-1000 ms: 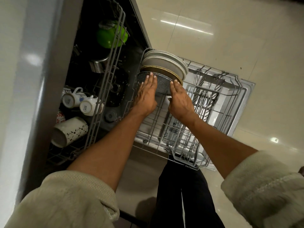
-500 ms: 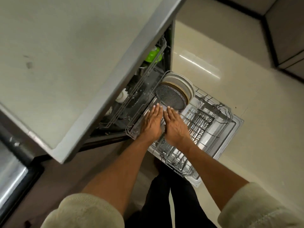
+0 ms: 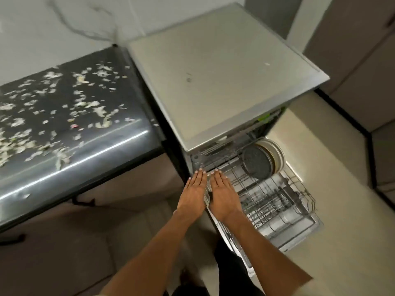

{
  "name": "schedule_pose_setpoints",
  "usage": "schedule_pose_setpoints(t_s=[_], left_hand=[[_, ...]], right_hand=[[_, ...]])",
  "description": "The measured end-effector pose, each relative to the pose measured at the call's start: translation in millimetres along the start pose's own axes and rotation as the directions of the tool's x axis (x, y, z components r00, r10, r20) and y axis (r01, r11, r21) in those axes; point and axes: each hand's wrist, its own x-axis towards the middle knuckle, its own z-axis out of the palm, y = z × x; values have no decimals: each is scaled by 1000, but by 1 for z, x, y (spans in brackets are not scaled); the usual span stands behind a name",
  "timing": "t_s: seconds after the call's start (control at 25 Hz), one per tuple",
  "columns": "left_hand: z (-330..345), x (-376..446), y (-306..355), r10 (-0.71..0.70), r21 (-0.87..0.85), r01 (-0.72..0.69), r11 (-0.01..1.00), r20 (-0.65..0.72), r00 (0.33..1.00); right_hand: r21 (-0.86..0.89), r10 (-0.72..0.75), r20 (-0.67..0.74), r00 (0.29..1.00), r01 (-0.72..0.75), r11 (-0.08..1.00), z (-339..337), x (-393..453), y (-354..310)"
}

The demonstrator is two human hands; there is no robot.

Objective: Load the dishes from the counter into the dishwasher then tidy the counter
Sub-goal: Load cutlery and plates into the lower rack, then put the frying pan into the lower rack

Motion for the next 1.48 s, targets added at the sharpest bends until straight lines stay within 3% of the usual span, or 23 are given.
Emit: schedule_pose_setpoints(t_s=[0.2,0.36,0.52,0.84,1.08,1.48], left_hand=[[-49,-103,-57,-117,-75,104,992,-183,976],[-78,-171,-97,-197,-151,153,977,-348,917],[-105,-238,-147,-309,-211,233,949,-495,812],[-147,-302,-242,-546,-284,475,833,-560,623],[-174,-323,-307,-734,-383,669,637,-567,374],[-194,-395,-368,-871,-597,748,289,-488,-52]], right_hand=[[-67,-204,-88,975,199,978,-10,-22,-111],[-132,-387,-113,915,372,919,-10,-35,-191],[-166,-588,-126,799,568,806,-13,-45,-275],[-126,-808,-99,581,798,589,-17,-12,-415],[-88,-914,-13,405,910,405,-12,32,-508],[-32,-985,165,52,998,47,25,33,-645]])
